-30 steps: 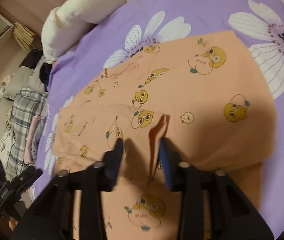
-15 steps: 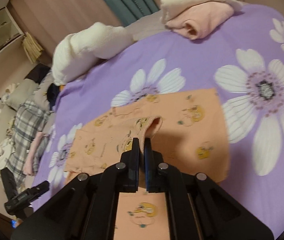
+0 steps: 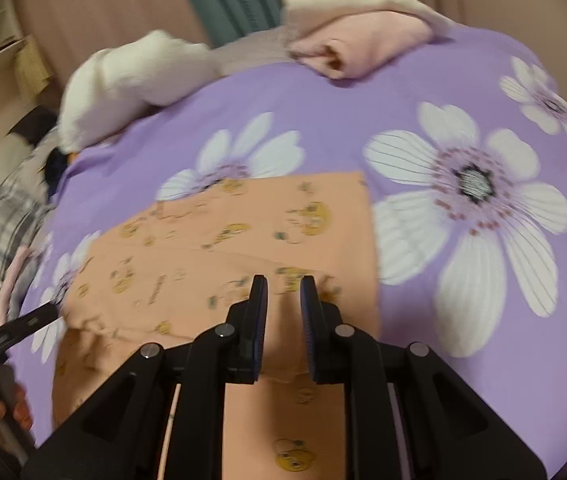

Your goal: Fold small clothes

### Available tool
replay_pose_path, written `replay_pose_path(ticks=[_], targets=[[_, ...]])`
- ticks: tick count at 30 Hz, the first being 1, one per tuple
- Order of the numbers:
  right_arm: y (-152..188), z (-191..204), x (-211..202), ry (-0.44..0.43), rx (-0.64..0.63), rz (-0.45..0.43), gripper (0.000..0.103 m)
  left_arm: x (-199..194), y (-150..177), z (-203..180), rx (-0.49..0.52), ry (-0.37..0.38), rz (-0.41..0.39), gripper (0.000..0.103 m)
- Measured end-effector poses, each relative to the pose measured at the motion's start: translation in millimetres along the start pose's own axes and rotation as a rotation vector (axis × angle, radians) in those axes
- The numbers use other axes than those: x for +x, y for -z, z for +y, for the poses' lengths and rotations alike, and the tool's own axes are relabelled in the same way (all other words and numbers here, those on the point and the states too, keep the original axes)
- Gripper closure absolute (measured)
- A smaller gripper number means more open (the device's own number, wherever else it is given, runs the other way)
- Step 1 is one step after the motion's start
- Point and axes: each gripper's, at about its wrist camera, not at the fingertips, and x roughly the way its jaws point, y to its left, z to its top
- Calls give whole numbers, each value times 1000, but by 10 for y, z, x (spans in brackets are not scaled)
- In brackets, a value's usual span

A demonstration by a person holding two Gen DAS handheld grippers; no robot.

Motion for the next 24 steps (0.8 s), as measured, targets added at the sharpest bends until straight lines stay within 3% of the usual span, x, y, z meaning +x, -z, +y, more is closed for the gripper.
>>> replay_pose_path(ticks=[1, 3, 6, 9, 13, 15, 17, 19, 24], targets=[[18, 25, 37, -15, -12, 13, 84, 55, 9, -7, 6, -8, 13, 43], [74, 42, 139, -4, -27, 56, 87, 162, 46, 15, 10, -27, 45, 50], [193, 35, 294, 37, -43, 125, 91, 252, 117, 42, 33, -35, 78, 51], [242, 34, 278, 47, -58, 120, 91, 226, 146, 19, 79, -41, 86, 51], [242, 41, 51, 3, -23, 109, 82, 29, 193, 109, 28, 10, 100, 51], [286, 35, -120, -24, -18, 96, 74, -132, 268, 195, 6, 44, 95, 47], [381, -13, -305, -52, -13, 95, 64, -331, 398, 337, -23, 60, 91, 32], [492, -84, -447, -62, -5, 99, 56, -474, 508, 465, -51, 76, 84, 30], [833, -421, -752, -69, 90, 130, 51, -651, 836, 886, -207, 180, 134, 30]])
